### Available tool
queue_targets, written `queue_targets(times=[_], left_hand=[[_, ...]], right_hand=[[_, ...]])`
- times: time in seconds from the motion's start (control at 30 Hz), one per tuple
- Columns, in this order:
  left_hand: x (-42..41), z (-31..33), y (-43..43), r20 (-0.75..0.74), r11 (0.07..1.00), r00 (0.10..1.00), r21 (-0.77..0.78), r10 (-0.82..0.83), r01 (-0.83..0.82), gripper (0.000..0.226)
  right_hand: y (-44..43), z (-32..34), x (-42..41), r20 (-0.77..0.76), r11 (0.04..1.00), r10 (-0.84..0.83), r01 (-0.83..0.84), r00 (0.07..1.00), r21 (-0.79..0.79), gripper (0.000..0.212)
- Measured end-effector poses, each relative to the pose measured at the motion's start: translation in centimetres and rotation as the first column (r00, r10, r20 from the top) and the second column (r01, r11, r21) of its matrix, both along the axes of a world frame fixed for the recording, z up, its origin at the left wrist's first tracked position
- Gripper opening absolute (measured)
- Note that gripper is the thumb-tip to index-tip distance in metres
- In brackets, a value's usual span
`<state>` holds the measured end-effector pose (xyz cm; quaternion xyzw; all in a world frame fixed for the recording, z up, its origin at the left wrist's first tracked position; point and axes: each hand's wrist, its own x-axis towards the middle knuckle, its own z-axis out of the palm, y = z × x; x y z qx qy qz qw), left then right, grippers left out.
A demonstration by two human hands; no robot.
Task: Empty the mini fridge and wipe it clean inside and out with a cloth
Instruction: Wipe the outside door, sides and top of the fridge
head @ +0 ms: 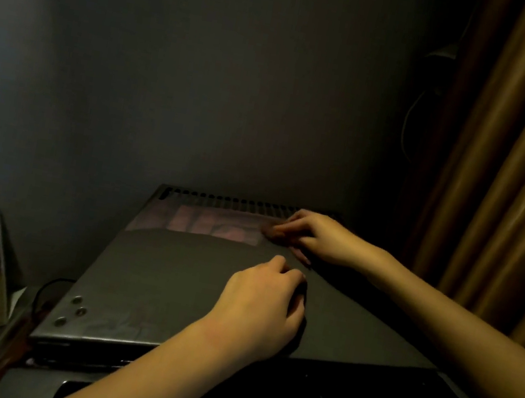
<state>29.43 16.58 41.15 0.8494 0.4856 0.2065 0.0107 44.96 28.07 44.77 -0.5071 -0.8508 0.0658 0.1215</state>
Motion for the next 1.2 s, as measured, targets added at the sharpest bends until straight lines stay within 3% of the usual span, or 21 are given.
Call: queue_targets(times=[0.07,0.13,0.2,0.23,0.3,0.37,0.47,0.53,0.63,0.73,0.8,0.9,1.0,1.07,1.13,1.2], left_hand=[[-0.1,0.0,-0.1,0.012,1.0,1.0,-0.006,0.003,-0.003,0.034],[-0.1,0.1,-0.1,0.02,1.0,1.0,-0.004,0.001,-0.001,0.034],[0.0,0.1,-0.1,0.007,1.0,1.0,-0.004,0.003,-0.003,0.035],[0.2,0.1,-0.1,-0.006,1.0,1.0,-0.003,0.005,-0.005,0.035],[0.4,0.2,-0.2,-0.032,1.0,0.999,-0.003,0.006,-0.006,0.036],[0.6,0.1,-0.1,-0.039,1.0,0.999,-0.004,0.0,0.0,0.035],[0.5,0.0,0.1,-0.013,1.0,1.0,-0.004,-0.021,0.021,0.035],[0.4,0.0,0.1,-0.001,1.0,1.0,0.001,-0.029,0.029,0.035],[0.3,-0.1,-0.1,-0.004,1.0,1.0,0.014,-0.008,0.008,0.036],[0.4,-0.1,-0.1,-0.001,1.0,1.0,0.014,-0.005,0.005,0.036],[0.5,0.0,0.0,-0.019,1.0,1.0,0.017,0.001,0.0,0.036],[0.8,0.0,0.0,-0.048,1.0,0.999,0.023,0.004,-0.003,0.036],[0.7,0.0,0.3,-0.033,1.0,0.999,0.02,-0.005,0.006,0.035],[0.4,-0.1,0.4,-0.001,1.0,1.0,0.007,-0.016,0.016,0.034],[-0.1,-0.1,-0.1,0.038,1.0,0.999,0.01,-0.023,0.023,0.032],[-0.8,0.0,-0.6,0.037,0.999,0.999,0.039,-0.02,0.018,0.03]], right_hand=[[2.7,-0.6,1.4,0.086,0.974,-0.212,0.203,0.974,0.101,0.039],[4.0,-0.8,2.8,0.242,0.88,-0.468,0.425,0.85,0.211,0.035],[3.6,-0.2,3.3,0.308,0.821,-0.57,0.533,0.762,0.203,0.034],[3.0,0.4,3.2,0.315,0.826,-0.563,0.54,0.764,0.164,0.031],[1.1,1.9,2.3,0.338,0.881,-0.467,0.464,0.817,0.096,0.027],[-0.9,2.7,1.0,0.32,0.964,-0.256,0.267,0.912,0.01,0.029],[-2.1,2.7,-1.7,0.131,0.987,0.088,-0.069,0.987,-0.147,0.033],[-0.8,2.0,-2.8,0.006,0.981,0.144,-0.142,0.99,-0.131,0.034],[2.6,0.7,-1.7,0.0,0.998,-0.067,0.067,0.998,-0.005,0.035],[4.8,-0.1,1.6,0.218,0.867,-0.497,0.467,0.84,0.175,0.034],[4.7,0.2,3.0,0.255,0.831,-0.557,0.534,0.79,0.157,0.032],[2.5,1.8,2.7,0.301,0.901,-0.426,0.431,0.853,0.051,0.025],[-0.9,2.7,-0.2,0.203,0.995,-0.053,0.07,0.978,-0.078,0.026],[-1.9,2.0,-2.7,0.053,0.973,0.189,-0.18,0.981,-0.146,0.032],[-1.0,0.5,-4.5,-0.012,0.964,0.258,-0.258,0.966,-0.061,0.036],[1.2,-0.6,-5.1,-0.017,0.982,0.174,-0.172,0.985,0.072,0.04]])
